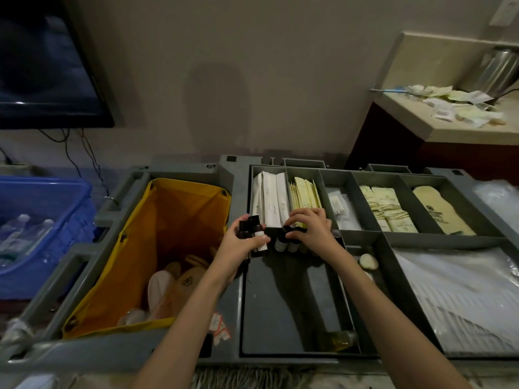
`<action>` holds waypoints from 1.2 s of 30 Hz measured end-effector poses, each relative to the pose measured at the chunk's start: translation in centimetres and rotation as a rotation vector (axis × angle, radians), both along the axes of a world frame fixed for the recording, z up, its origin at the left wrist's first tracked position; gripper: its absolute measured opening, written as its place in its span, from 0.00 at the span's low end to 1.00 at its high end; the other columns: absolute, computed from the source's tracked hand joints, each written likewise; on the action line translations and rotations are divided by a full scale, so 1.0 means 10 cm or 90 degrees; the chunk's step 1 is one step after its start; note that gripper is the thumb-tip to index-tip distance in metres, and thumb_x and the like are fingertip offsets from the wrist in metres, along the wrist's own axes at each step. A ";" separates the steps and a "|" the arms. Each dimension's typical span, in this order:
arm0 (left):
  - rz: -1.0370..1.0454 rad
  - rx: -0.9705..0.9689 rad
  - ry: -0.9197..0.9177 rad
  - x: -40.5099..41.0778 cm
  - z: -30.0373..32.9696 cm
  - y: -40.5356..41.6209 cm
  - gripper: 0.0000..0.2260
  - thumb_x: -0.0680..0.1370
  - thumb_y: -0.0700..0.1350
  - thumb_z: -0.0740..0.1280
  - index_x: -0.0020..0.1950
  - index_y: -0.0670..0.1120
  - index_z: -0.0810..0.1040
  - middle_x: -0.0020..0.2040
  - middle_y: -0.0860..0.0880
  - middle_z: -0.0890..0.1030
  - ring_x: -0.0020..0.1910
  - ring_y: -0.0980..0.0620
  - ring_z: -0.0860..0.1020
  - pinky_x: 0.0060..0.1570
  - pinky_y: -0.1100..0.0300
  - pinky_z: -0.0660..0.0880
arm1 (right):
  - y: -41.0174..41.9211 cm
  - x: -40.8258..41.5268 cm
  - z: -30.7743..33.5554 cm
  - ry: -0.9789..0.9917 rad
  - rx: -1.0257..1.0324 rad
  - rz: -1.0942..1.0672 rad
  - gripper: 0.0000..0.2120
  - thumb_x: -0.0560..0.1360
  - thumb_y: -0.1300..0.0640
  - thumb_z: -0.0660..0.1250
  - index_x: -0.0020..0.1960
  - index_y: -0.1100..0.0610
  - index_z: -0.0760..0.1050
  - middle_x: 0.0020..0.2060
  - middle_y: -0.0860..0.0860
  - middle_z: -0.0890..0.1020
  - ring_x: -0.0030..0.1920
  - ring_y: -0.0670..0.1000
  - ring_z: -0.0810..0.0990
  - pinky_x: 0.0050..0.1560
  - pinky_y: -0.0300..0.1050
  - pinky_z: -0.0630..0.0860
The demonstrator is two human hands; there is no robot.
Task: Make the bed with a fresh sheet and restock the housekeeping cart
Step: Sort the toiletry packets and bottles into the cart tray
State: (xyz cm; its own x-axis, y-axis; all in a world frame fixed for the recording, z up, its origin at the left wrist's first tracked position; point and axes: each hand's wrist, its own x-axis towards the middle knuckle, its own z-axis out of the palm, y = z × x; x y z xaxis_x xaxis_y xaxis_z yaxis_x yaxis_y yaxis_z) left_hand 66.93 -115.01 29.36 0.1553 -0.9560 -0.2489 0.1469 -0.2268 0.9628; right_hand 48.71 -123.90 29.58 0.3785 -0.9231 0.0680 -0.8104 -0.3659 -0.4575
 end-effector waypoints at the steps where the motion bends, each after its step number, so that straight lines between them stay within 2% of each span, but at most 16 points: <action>1: -0.003 0.000 -0.016 0.00 0.01 0.00 0.28 0.69 0.40 0.75 0.67 0.48 0.71 0.57 0.50 0.81 0.57 0.48 0.79 0.56 0.51 0.77 | -0.01 0.00 -0.01 0.008 -0.002 0.003 0.10 0.73 0.49 0.70 0.54 0.44 0.76 0.63 0.42 0.71 0.68 0.51 0.56 0.64 0.51 0.54; 3: -0.015 0.002 -0.026 -0.01 0.02 0.01 0.21 0.70 0.40 0.75 0.61 0.48 0.76 0.54 0.50 0.82 0.54 0.50 0.80 0.53 0.54 0.78 | -0.03 0.00 -0.01 0.025 -0.005 0.014 0.10 0.73 0.48 0.69 0.54 0.43 0.76 0.63 0.42 0.71 0.67 0.51 0.57 0.63 0.50 0.54; 10: -0.010 -0.020 -0.032 -0.05 0.02 0.01 0.15 0.70 0.39 0.74 0.52 0.53 0.75 0.51 0.49 0.81 0.52 0.51 0.80 0.54 0.54 0.77 | 0.02 -0.02 -0.01 0.056 0.006 0.023 0.16 0.73 0.48 0.69 0.60 0.41 0.73 0.65 0.44 0.70 0.67 0.51 0.58 0.64 0.52 0.55; 13: -0.009 -0.019 -0.026 -0.06 0.01 -0.01 0.16 0.71 0.40 0.74 0.53 0.54 0.75 0.52 0.48 0.81 0.52 0.50 0.80 0.55 0.53 0.77 | 0.06 -0.02 0.04 0.024 0.002 0.015 0.19 0.73 0.47 0.69 0.63 0.42 0.72 0.65 0.43 0.71 0.67 0.50 0.58 0.64 0.52 0.56; 16: -0.013 -0.005 -0.015 -0.07 0.00 -0.04 0.19 0.70 0.41 0.75 0.56 0.56 0.74 0.54 0.48 0.81 0.54 0.49 0.80 0.56 0.50 0.78 | 0.11 0.02 0.15 -0.089 -0.001 0.027 0.16 0.73 0.48 0.69 0.61 0.43 0.74 0.61 0.43 0.73 0.66 0.49 0.60 0.64 0.49 0.59; 18: -0.024 -0.007 -0.019 -0.07 0.00 -0.04 0.20 0.70 0.41 0.75 0.58 0.55 0.75 0.54 0.48 0.81 0.53 0.50 0.80 0.54 0.52 0.78 | 0.14 0.07 0.23 -0.150 0.015 0.046 0.14 0.73 0.48 0.69 0.59 0.42 0.74 0.60 0.41 0.73 0.65 0.47 0.61 0.63 0.45 0.59; 20: -0.037 -0.019 -0.029 -0.07 0.02 -0.04 0.21 0.70 0.41 0.75 0.61 0.52 0.75 0.54 0.49 0.81 0.53 0.52 0.80 0.54 0.54 0.78 | 0.16 0.11 0.30 -0.173 0.038 0.061 0.14 0.74 0.48 0.68 0.58 0.41 0.75 0.58 0.39 0.72 0.64 0.46 0.60 0.61 0.43 0.57; 22: -0.047 -0.023 -0.023 -0.05 0.03 -0.04 0.22 0.70 0.41 0.75 0.62 0.50 0.75 0.54 0.49 0.81 0.54 0.51 0.80 0.56 0.52 0.77 | 0.17 0.14 0.33 -0.171 0.051 0.073 0.13 0.74 0.48 0.68 0.58 0.42 0.76 0.57 0.38 0.71 0.64 0.45 0.59 0.61 0.43 0.56; 24: -0.055 -0.018 -0.021 -0.03 0.04 -0.05 0.21 0.70 0.40 0.75 0.60 0.52 0.76 0.54 0.49 0.81 0.54 0.50 0.80 0.56 0.50 0.78 | 0.18 0.16 0.35 -0.162 0.061 0.085 0.11 0.74 0.49 0.68 0.57 0.44 0.76 0.58 0.40 0.72 0.63 0.45 0.59 0.61 0.44 0.57; 28: -0.034 -0.036 -0.060 0.01 0.03 -0.04 0.15 0.70 0.39 0.75 0.53 0.51 0.77 0.52 0.49 0.81 0.54 0.51 0.79 0.54 0.56 0.77 | 0.17 0.15 0.36 -0.184 0.072 0.081 0.07 0.74 0.51 0.69 0.52 0.45 0.77 0.56 0.39 0.73 0.63 0.44 0.60 0.63 0.44 0.56; 32: 0.042 -0.071 0.028 0.08 0.04 -0.05 0.09 0.72 0.38 0.72 0.48 0.46 0.75 0.54 0.48 0.81 0.55 0.51 0.80 0.57 0.52 0.77 | 0.15 0.13 0.27 -0.178 0.041 0.052 0.08 0.72 0.53 0.70 0.50 0.45 0.76 0.56 0.38 0.71 0.63 0.45 0.59 0.63 0.43 0.56; 36: 0.045 -0.082 -0.017 0.10 0.06 -0.07 0.09 0.72 0.40 0.72 0.44 0.47 0.73 0.44 0.48 0.80 0.46 0.50 0.80 0.50 0.55 0.78 | 0.12 0.18 0.11 -0.098 0.017 0.036 0.08 0.71 0.52 0.72 0.50 0.48 0.79 0.56 0.38 0.71 0.63 0.48 0.60 0.65 0.50 0.59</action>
